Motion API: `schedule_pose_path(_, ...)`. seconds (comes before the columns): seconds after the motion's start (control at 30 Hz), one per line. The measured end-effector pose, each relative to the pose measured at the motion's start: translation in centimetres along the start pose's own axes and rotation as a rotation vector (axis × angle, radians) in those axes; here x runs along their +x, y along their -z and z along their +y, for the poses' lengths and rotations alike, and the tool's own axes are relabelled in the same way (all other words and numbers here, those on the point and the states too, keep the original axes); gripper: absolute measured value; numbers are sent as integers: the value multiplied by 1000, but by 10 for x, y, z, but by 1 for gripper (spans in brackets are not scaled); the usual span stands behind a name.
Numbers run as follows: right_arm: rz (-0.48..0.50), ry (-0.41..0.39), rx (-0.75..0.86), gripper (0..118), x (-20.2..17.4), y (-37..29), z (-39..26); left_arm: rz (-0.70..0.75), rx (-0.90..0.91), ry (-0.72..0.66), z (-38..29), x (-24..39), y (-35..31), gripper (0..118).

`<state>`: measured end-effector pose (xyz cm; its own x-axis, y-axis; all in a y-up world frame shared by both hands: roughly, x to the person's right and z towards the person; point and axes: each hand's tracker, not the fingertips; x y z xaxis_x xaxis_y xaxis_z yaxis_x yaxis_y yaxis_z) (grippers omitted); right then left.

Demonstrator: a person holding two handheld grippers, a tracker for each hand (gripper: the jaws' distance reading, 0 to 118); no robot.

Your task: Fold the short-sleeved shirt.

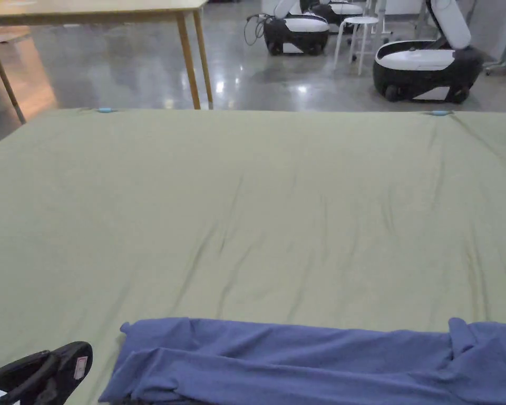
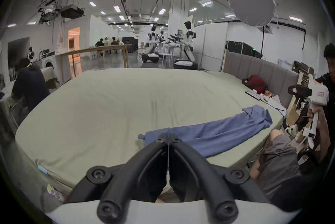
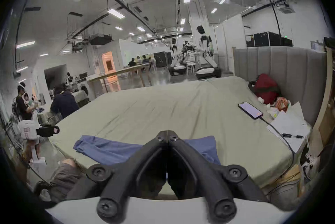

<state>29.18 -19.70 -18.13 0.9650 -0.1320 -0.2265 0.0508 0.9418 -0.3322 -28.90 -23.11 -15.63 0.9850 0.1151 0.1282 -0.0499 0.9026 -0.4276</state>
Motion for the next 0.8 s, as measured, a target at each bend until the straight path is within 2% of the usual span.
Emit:
schedule_pose_path(0.2,-15,-5,17,0,-3,-5,6,-63,-41,-104,-5,-30,24,0)
schedule_pose_path(0.27,-11,-2,23,0,-8,-4,7,-130,-97,-209,-6,-50,47,0)
schedule_pose_path(0.33,8,5,24,0,-7,-3,8,-228,-178,-392,-13,-78,71,0)
schedule_pose_path(0.37,18,4,23,0,-10,-3,9,-258,-158,-474,-14,-86,83,0)
schedule_pose_path(0.57,44,9,26,0,-12,-5,12,-392,-311,-613,-35,-128,139,0)
schedule_pose_path(0.6,46,6,25,0,-13,-5,12,-441,-337,-638,-39,-130,146,7)
schedule_pose_path(0.63,45,5,22,0,-15,-5,12,-426,-358,-664,-43,-132,152,22)
schedule_pose_path(0.67,50,-1,16,0,-16,-4,11,-439,-373,-660,-47,-132,157,70)
schedule_pose_path(0.7,57,-5,11,0,-15,-4,11,-455,-393,-646,-51,-130,165,107)
schedule_pose_path(0.73,54,-5,6,0,-17,-3,11,-509,-404,-654,-58,-128,170,118)
schedule_pose_path(0.77,58,-6,-3,0,-17,-2,10,-613,-366,-675,-60,-125,169,118)
schedule_pose_path(0.8,61,-7,-9,0,-18,0,10,-628,-339,-724,-60,-122,175,118)
